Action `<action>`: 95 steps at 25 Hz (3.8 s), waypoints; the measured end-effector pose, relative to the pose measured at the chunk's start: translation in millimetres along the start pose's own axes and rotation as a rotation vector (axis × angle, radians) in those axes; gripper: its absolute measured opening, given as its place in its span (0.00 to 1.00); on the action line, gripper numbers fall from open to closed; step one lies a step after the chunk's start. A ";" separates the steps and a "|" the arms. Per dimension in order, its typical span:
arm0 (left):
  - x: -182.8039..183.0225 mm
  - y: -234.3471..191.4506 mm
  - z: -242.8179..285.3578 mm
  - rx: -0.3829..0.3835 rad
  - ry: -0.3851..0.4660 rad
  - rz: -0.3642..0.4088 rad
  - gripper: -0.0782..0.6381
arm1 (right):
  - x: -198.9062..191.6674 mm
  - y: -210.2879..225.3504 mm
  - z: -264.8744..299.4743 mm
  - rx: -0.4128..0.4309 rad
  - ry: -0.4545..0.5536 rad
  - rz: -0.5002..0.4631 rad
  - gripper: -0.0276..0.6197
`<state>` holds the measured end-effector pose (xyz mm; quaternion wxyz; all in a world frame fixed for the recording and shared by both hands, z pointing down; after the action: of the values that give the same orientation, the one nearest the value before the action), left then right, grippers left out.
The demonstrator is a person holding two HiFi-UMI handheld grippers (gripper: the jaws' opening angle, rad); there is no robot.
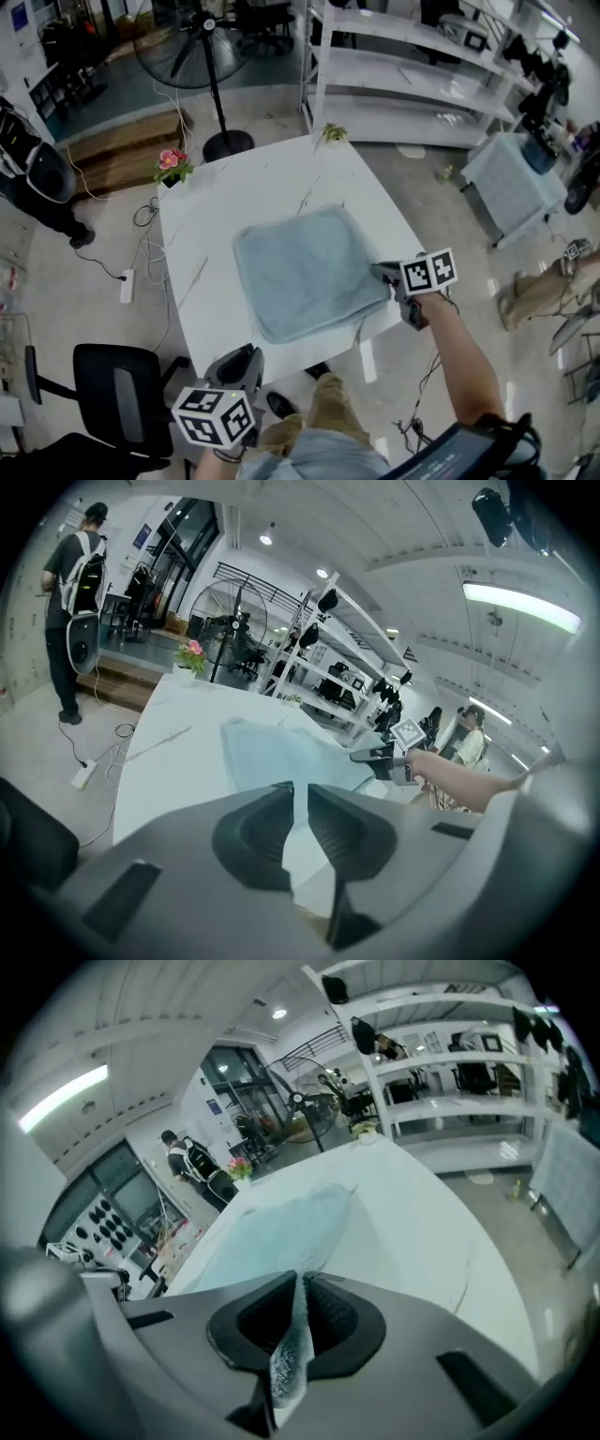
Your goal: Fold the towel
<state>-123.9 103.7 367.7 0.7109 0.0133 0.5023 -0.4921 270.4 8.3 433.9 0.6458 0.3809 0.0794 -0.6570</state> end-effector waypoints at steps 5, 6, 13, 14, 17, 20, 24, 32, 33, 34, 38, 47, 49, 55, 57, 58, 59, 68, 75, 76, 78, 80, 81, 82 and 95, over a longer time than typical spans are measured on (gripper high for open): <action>7.4 -15.8 -29.6 0.026 0.078 -0.032 0.18 | 48.7 -75.0 2.3 0.006 0.008 -0.264 0.10; 8.5 -18.7 -35.8 0.032 0.092 -0.036 0.18 | 55.2 -92.5 5.3 0.013 0.006 -0.319 0.10; 6.8 -43.2 -76.1 0.094 0.174 -0.094 0.18 | 62.8 -202.1 53.4 0.072 -0.080 -0.686 0.10; 5.0 -48.0 -80.1 0.103 0.178 -0.103 0.18 | 57.8 -212.1 64.3 0.078 -0.101 -0.720 0.10; -3.3 -60.3 -90.2 0.127 0.183 -0.133 0.18 | 36.9 -233.1 96.7 0.106 -0.167 -0.789 0.10; -12.7 -71.5 -98.0 0.149 0.180 -0.161 0.18 | 13.0 -243.3 125.7 0.127 -0.229 -0.824 0.10; -23.7 -87.6 -102.8 0.168 0.171 -0.193 0.18 | -15.0 -248.7 153.9 0.133 -0.293 -0.859 0.10; -15.9 -93.4 -91.1 0.152 0.156 -0.190 0.18 | -20.3 -257.6 157.8 0.226 -0.291 -0.833 0.24; -14.7 -92.4 -88.3 0.145 0.150 -0.186 0.18 | -11.9 -261.4 146.0 0.287 -0.272 -0.788 0.29; -13.7 -91.9 -85.6 0.138 0.145 -0.183 0.18 | -0.8 -264.0 132.8 0.347 -0.245 -0.741 0.31; -10.3 -90.5 -75.4 0.116 0.132 -0.175 0.18 | 48.6 -245.2 91.8 0.406 -0.094 -0.614 0.19; -13.9 -74.5 -42.2 0.069 0.062 -0.125 0.18 | 4.8 -182.6 113.9 0.250 -0.297 -0.733 0.09; -17.4 -71.5 -31.9 0.060 0.053 -0.121 0.18 | 5.1 -181.0 105.4 0.237 -0.244 -0.745 0.09; -24.8 -59.7 -10.9 0.020 0.016 -0.127 0.18 | -8.5 -241.2 58.3 0.389 -0.001 -0.977 0.14; -27.2 -58.9 -9.0 0.022 0.003 -0.125 0.18 | -39.7 -255.2 64.7 0.422 -0.051 -1.066 0.23; -27.4 -59.0 -9.0 0.026 0.000 -0.124 0.18 | -51.7 -254.6 72.0 0.414 -0.083 -1.092 0.28; -27.2 -59.4 -9.6 0.032 -0.001 -0.122 0.18 | -59.5 -251.3 80.1 0.400 -0.109 -1.102 0.30; -31.8 -64.7 -19.2 0.064 0.019 -0.138 0.18 | -56.6 -240.3 94.0 0.296 -0.179 -1.061 0.11; -26.8 -68.3 -28.9 0.081 0.044 -0.152 0.18 | -65.4 -280.9 84.4 0.410 -0.219 -0.979 0.11; -27.9 -69.6 -29.1 0.086 0.045 -0.158 0.18 | -75.3 -279.0 93.9 0.398 -0.243 -0.993 0.11; -31.1 -73.1 -27.2 0.094 0.044 -0.170 0.18 | -94.4 -274.0 113.6 0.375 -0.288 -1.020 0.11; -33.7 -76.0 -23.1 0.103 0.041 -0.180 0.18 | -104.1 -275.3 122.4 0.397 -0.320 -1.036 0.16; -33.5 -76.5 -20.7 0.105 0.041 -0.183 0.18 | -102.4 -279.6 119.0 0.438 -0.333 -1.035 0.23; -32.0 -76.4 -18.2 0.107 0.044 -0.187 0.18 | -96.0 -285.4 111.0 0.492 -0.343 -1.026 0.36; 0.2 -56.9 48.2 0.216 0.031 -0.256 0.36 | 149.8 -214.1 132.9 0.336 -0.033 -1.217 0.25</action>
<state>-130.6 49.5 418.5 0.6289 0.0329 0.4550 -0.6296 41.5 -156.2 353.3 0.0890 0.3538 0.1675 -0.9159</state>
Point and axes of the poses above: the fingertips, and each gripper's own axes: z forward along the fingers, y to its right, x out of its top, the point moved 8 cm from there along -z, backward along the fingers, and after that the axes turned 4 degrees about -x, right-handed, at the moved point
